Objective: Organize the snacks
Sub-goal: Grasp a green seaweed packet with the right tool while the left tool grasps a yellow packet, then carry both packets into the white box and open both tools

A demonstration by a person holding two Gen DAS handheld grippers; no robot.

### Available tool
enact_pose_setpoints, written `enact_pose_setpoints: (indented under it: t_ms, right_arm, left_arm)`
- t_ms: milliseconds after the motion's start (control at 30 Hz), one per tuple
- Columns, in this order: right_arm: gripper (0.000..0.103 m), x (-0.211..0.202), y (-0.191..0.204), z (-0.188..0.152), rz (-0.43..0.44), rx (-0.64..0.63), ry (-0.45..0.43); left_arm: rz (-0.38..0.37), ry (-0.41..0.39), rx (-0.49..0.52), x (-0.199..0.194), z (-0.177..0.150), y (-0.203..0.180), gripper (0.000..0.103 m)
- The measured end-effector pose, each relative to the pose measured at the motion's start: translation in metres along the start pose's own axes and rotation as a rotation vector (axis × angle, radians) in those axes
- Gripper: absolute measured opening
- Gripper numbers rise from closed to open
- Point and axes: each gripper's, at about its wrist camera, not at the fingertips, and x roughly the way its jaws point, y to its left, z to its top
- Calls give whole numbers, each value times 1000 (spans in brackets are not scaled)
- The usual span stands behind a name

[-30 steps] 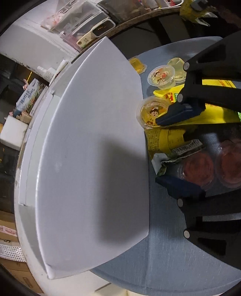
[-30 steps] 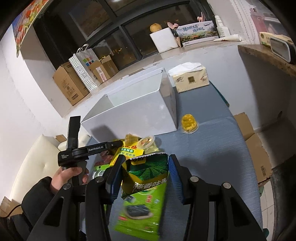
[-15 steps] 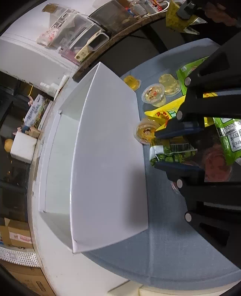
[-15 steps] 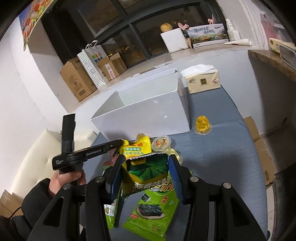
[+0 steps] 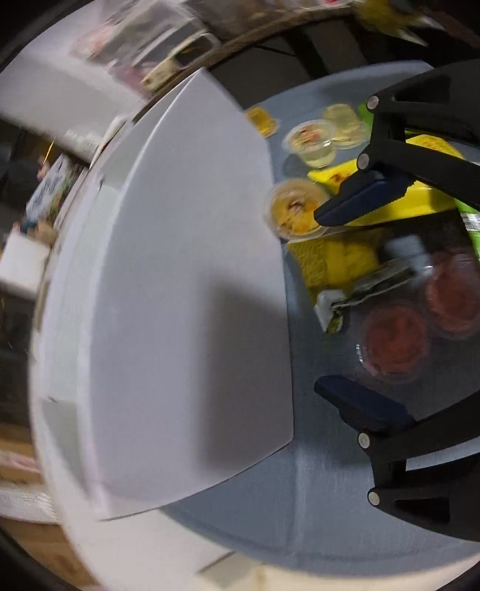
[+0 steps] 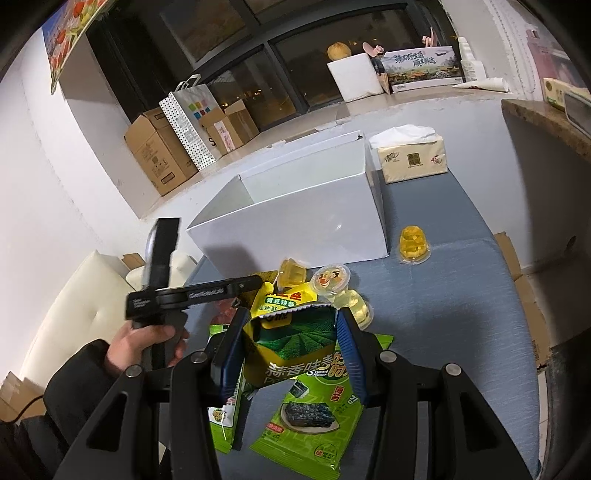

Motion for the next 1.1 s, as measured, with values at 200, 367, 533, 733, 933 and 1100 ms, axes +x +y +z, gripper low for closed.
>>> enact_pose_setpoints:
  t_ms: [200, 367, 533, 733, 933, 1100]
  right_arm:
    - [52, 2, -1, -2, -3, 7, 8]
    - [52, 1, 1, -3, 7, 9, 7]
    - [52, 1, 4, -3, 15, 4, 5]
    - [52, 1, 10, 1, 18, -7, -9]
    - [52, 11, 23, 34, 26, -54, -39]
    - [52, 30, 35, 97, 34, -88, -93]
  left_arm:
    - [19, -35, 5, 5, 1, -12, 53]
    - [23, -90, 51, -7, -12, -21, 42]
    - [29, -189, 71, -36, -14, -22, 41]
    - [0, -302, 101, -92, -12, -26, 41]
    - [2, -394, 129, -131, 15, -36, 41]
    - [6, -431, 133, -140, 57, -37, 41]
